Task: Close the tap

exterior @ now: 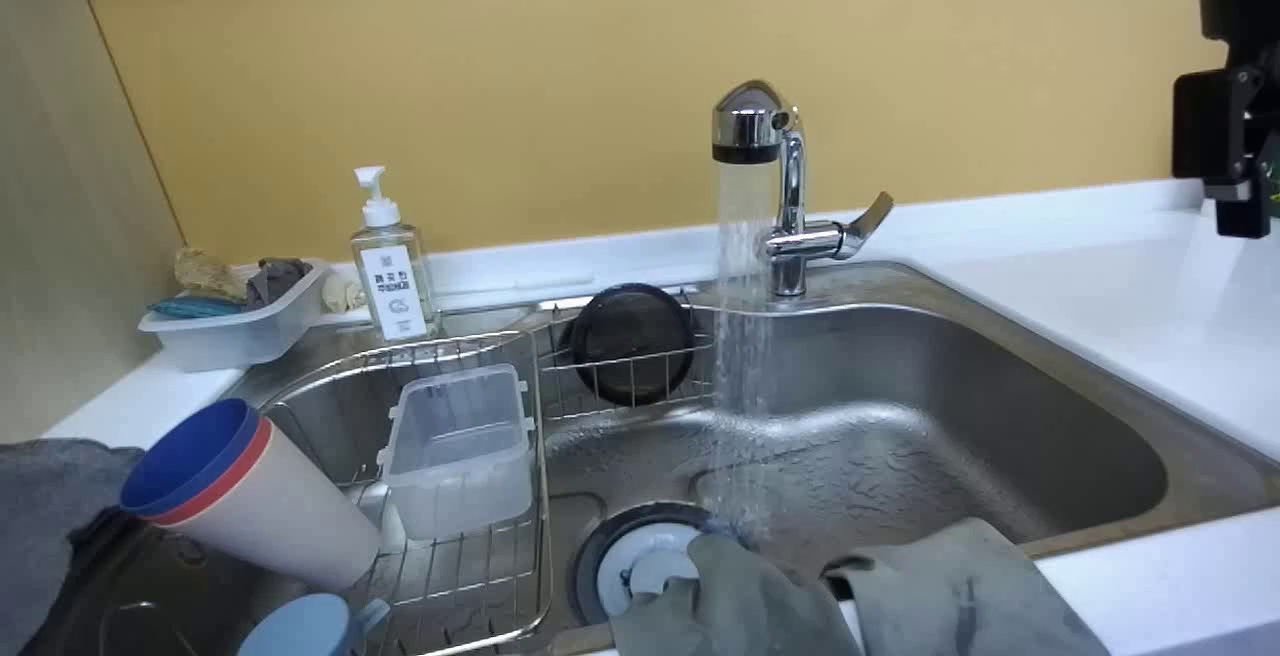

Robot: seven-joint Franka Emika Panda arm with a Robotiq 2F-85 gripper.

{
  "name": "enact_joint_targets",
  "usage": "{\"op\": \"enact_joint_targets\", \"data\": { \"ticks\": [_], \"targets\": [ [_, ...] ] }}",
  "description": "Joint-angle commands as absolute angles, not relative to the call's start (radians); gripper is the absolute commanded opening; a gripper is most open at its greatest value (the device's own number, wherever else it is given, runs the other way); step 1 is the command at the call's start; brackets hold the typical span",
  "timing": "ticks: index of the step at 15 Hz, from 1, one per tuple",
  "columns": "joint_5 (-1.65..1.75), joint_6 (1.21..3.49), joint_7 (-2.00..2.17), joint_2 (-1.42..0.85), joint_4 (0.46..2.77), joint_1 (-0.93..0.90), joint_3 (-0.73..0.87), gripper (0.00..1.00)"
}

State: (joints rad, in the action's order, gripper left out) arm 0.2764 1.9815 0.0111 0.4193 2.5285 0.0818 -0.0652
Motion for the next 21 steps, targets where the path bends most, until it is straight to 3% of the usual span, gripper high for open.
{"op": "enact_joint_targets", "data": {
  "ticks": [1, 12, 21],
  "targets": [
    [0.284, 1.978, 0.018, 0.418, 2.527, 0.062, -0.047, 1.0],
    [0.284, 1.978, 0.018, 0.418, 2.527, 0.062, -0.047, 1.0],
    [0.336, 2.283, 0.055, 0.317, 2.442, 0.111, -0.011, 1.0]
  ]
}}
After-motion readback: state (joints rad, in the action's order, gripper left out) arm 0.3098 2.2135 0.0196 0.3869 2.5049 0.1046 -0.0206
